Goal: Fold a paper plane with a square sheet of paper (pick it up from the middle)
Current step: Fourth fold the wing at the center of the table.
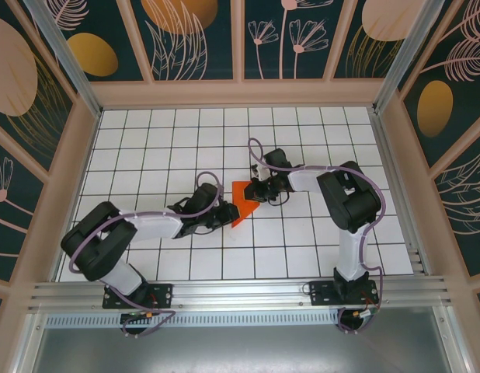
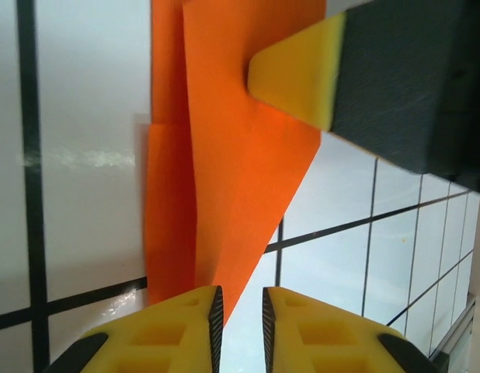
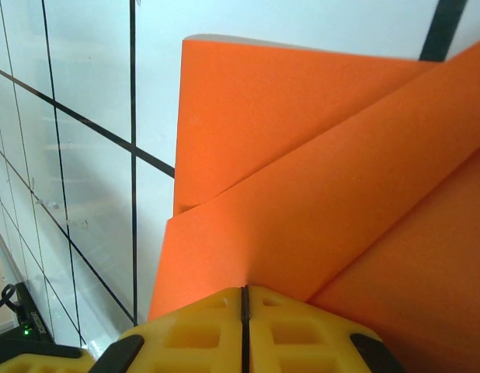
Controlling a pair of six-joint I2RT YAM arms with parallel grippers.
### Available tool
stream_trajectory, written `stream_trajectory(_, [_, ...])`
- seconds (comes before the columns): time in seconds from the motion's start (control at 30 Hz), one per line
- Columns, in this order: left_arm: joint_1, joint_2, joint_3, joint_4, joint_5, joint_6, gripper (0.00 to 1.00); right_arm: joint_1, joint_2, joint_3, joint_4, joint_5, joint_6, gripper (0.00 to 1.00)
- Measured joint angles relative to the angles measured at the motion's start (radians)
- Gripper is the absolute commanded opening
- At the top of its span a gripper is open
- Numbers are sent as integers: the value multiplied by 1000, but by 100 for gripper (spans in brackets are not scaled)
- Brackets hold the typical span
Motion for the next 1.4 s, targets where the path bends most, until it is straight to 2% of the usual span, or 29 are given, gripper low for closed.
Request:
stream_trajectory(0.23, [0,-42,-4,-19,-54,-16,24,0,0,0,0,0,0,10])
stream_trajectory(1.0, [0,78,-6,-14,29,-24,10,0,3,4,-4,-1,0,10])
stream_trajectory(1.13, [0,79,-10,-14,23,-30,11,0,4,5,-6,-1,1,10])
stream_trajectory(1.3, [-2,56,-32,-14,8,-37,19,0,5,6,-6,-1,4,10])
stream_trajectory(1.4, [-2,37,-45,-15,10,-39,20,0,5,6,-6,-1,4,10])
